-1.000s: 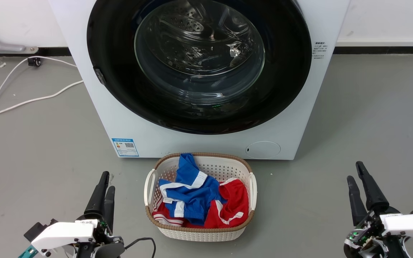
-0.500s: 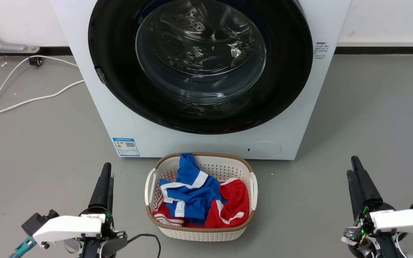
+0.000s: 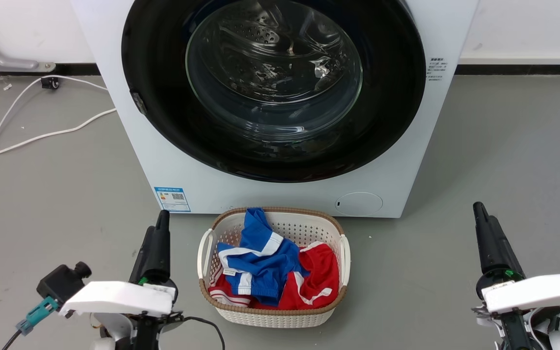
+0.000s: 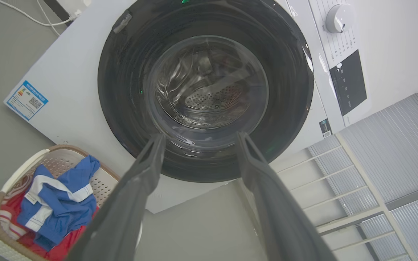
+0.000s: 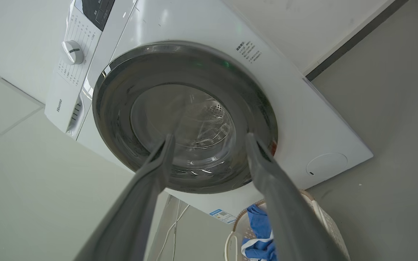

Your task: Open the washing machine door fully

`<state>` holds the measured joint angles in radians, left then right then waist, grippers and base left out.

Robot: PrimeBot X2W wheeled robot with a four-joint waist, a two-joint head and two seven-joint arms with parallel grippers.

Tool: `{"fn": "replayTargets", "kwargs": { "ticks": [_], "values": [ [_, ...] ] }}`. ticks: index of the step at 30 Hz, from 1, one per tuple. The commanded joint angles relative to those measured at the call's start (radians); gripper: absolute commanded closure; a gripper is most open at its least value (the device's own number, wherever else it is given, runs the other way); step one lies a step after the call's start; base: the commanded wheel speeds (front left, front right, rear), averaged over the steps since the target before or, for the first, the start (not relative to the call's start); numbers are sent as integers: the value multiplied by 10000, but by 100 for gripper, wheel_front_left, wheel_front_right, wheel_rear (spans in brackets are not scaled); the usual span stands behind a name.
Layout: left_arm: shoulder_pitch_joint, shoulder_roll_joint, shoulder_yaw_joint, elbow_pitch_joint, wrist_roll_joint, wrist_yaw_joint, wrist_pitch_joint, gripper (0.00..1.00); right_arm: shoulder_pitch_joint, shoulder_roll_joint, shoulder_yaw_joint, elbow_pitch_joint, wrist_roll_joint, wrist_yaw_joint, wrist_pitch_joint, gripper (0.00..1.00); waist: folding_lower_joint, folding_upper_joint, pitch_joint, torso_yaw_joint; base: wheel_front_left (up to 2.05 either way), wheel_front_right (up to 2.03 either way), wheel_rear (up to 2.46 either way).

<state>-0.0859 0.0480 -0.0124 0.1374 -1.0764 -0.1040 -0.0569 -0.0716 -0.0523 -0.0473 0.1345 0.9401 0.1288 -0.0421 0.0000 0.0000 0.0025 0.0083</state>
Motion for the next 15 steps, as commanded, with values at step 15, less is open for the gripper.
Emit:
{"fn": "replayTargets", "kwargs": {
  "ticks": [15],
  "values": [
    [-306, 415, -856, -118, 4477, 551, -589, 0, 202, 6, -186, -497, -2893, 16, 76, 0, 0, 0, -46, 71, 0, 0, 0]
  ]
}}
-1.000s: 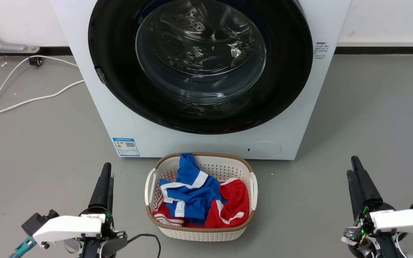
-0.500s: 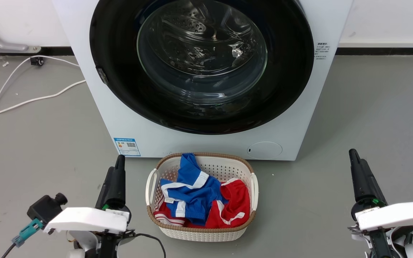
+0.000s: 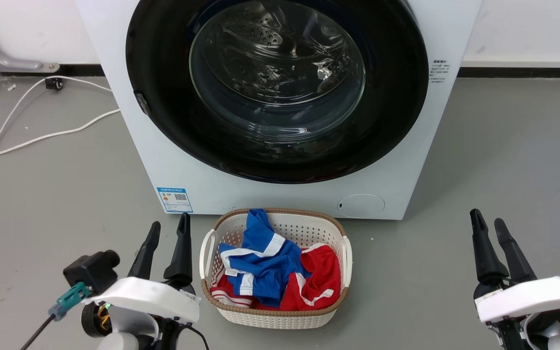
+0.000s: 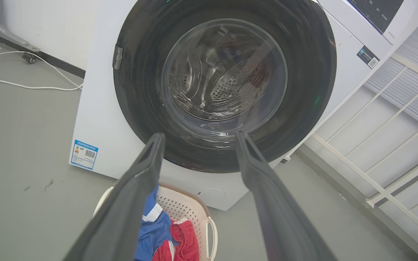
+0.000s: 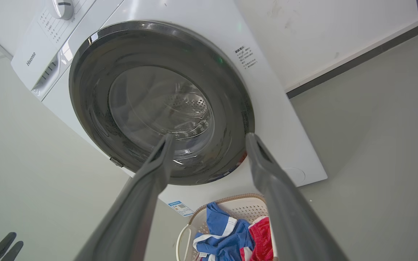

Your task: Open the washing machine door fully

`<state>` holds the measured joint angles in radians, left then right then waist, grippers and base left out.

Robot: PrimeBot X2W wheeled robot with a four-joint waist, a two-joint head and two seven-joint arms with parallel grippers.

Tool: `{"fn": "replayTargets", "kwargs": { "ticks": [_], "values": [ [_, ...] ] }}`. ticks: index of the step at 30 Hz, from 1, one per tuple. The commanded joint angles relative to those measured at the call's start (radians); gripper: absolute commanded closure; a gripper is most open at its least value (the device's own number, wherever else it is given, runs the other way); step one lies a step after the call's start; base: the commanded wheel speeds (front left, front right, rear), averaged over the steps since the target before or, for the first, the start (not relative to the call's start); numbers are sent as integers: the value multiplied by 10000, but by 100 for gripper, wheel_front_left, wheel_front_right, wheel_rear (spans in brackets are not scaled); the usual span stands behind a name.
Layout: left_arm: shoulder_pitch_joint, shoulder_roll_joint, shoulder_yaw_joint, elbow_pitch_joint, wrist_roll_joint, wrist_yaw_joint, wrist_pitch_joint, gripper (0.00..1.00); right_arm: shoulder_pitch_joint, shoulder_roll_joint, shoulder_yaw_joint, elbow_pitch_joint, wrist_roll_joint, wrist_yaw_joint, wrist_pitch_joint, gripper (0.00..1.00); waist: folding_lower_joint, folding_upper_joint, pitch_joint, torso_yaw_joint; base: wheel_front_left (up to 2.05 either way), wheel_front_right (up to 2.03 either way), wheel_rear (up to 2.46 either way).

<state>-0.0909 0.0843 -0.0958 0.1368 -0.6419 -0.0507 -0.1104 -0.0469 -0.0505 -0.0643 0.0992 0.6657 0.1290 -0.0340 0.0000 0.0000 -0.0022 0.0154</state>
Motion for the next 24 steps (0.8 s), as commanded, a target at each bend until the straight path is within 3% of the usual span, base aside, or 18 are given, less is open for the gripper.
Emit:
{"fn": "replayTargets", "kwargs": {
  "ticks": [1, 24],
  "values": [
    [-273, 92, -88, -101, 330, 51, -88, 0, -37, -12, -49, -162, -293, 15, -21, 0, 0, 0, 1, 7, 0, 0, 0],
    [-492, 683, -1141, 6, 3100, 717, -690, 0, 298, -7, -110, -823, -3190, 20, 83, 0, 0, 0, 39, 84, 0, 0, 0]
  ]
}}
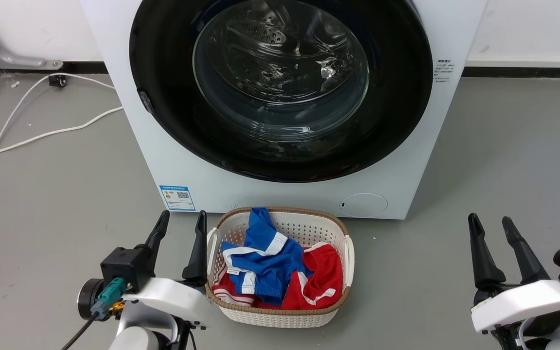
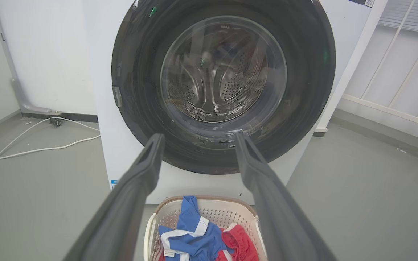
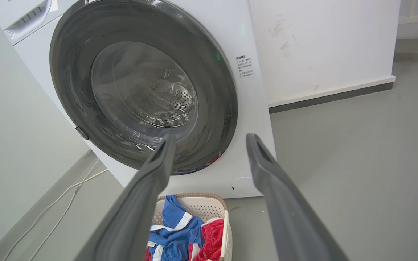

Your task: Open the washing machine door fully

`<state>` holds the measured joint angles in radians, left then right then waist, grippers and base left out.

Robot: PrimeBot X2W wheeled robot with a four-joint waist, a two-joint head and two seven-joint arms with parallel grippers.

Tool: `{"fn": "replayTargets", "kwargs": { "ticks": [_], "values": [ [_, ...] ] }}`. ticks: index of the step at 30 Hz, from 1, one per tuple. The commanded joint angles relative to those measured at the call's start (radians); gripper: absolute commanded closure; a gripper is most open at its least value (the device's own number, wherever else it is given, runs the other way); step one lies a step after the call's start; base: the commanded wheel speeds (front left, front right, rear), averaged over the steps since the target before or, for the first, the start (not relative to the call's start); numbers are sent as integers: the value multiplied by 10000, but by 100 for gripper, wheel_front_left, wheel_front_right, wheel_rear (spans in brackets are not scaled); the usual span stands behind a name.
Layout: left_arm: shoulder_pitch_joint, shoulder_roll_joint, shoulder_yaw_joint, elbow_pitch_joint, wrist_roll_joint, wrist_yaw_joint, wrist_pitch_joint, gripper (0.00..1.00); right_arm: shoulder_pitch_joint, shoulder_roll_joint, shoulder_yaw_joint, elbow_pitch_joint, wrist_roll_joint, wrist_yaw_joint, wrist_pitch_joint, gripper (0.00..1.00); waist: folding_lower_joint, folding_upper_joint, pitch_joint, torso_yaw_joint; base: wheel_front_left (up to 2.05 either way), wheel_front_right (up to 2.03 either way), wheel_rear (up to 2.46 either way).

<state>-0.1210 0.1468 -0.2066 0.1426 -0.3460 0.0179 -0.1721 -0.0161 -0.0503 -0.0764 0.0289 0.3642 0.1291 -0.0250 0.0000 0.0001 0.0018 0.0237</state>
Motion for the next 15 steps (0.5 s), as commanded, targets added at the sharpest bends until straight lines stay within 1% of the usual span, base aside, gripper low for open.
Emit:
{"fn": "replayTargets", "kwargs": {
  "ticks": [1, 15],
  "values": [
    [-194, 70, -66, -24, 220, 39, -95, 0, -2, -9, 16, -152, -268, 18, -3, 0, 0, -1, 1, 8, 0, 0, 0],
    [-196, -2, -290, 128, 817, -23, -404, 0, 197, -6, 140, -428, -1355, 21, 197, 0, 0, -1, 21, 51, 0, 0, 0]
  ]
}}
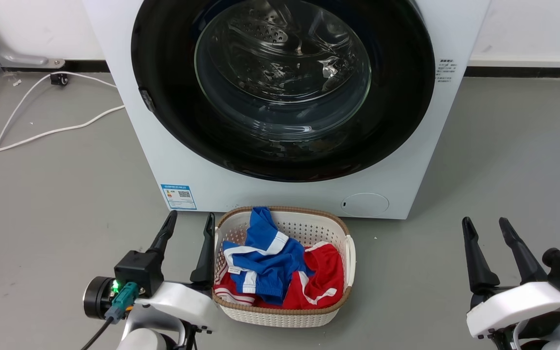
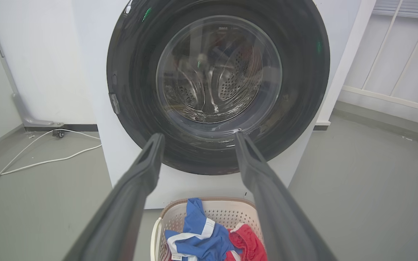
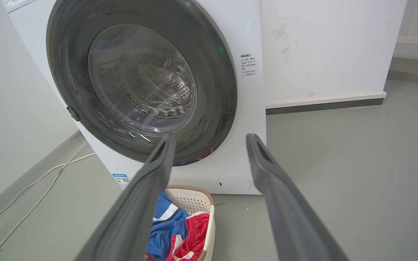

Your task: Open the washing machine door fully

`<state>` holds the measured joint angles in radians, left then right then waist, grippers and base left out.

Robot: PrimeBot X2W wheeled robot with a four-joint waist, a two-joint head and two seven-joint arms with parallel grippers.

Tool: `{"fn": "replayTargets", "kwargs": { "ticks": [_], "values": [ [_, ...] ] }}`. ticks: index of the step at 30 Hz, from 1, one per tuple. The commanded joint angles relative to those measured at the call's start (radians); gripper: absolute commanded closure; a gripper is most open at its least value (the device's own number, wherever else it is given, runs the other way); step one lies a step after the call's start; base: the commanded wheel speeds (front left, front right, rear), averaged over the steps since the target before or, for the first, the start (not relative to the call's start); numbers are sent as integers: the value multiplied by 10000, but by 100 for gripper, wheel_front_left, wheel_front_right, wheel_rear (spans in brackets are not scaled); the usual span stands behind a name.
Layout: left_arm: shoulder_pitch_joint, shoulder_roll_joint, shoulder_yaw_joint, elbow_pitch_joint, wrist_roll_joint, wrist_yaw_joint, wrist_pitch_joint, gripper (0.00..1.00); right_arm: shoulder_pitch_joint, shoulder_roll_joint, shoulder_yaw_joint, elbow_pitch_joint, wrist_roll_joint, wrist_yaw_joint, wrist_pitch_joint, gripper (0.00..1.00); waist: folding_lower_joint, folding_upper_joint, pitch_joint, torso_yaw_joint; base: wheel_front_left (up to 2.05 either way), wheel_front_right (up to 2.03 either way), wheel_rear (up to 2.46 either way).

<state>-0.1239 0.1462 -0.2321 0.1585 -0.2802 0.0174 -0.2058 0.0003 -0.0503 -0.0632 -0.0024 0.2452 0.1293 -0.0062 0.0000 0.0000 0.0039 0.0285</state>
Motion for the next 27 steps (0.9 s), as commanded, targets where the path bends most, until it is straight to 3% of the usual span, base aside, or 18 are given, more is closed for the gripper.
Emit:
{"fn": "replayTargets", "kwargs": {
  "ticks": [1, 27],
  "values": [
    [-169, 2, -47, -16, 203, -27, -94, 0, 51, -4, 9, -123, -199, 20, 13, 0, 0, 0, -3, 8, 0, 0, 0],
    [-134, -195, 12, 335, 1280, -74, -572, 0, 144, 2, 35, -132, -1276, 23, -61, 0, 0, 0, 76, 48, 0, 0, 0]
  ]
}}
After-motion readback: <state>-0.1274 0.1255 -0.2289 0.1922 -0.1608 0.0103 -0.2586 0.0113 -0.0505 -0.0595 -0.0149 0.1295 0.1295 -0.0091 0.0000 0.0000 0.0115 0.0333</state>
